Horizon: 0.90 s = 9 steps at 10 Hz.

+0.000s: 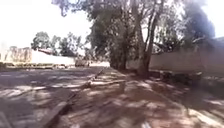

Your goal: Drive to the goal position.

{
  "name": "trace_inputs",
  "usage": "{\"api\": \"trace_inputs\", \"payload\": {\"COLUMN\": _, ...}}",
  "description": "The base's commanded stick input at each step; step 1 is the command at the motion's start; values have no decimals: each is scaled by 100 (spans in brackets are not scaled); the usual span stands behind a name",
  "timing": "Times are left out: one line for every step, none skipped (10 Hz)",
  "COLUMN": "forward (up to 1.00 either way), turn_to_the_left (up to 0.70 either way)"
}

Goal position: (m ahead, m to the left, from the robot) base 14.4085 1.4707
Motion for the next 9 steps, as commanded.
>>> {"api": "trace_inputs", "payload": {"forward": 70, "turn_to_the_left": -35}}
{"api": "trace_inputs", "payload": {"forward": 70, "turn_to_the_left": -22}}
{"api": "trace_inputs", "payload": {"forward": 70, "turn_to_the_left": -5}}
{"api": "trace_inputs", "payload": {"forward": 70, "turn_to_the_left": 0}}
{"api": "trace_inputs", "payload": {"forward": 70, "turn_to_the_left": 0}}
{"api": "trace_inputs", "payload": {"forward": 70, "turn_to_the_left": 0}}
{"api": "trace_inputs", "payload": {"forward": 70, "turn_to_the_left": 0}}
{"api": "trace_inputs", "payload": {"forward": 70, "turn_to_the_left": 0}}
{"api": "trace_inputs", "payload": {"forward": 70, "turn_to_the_left": 0}}
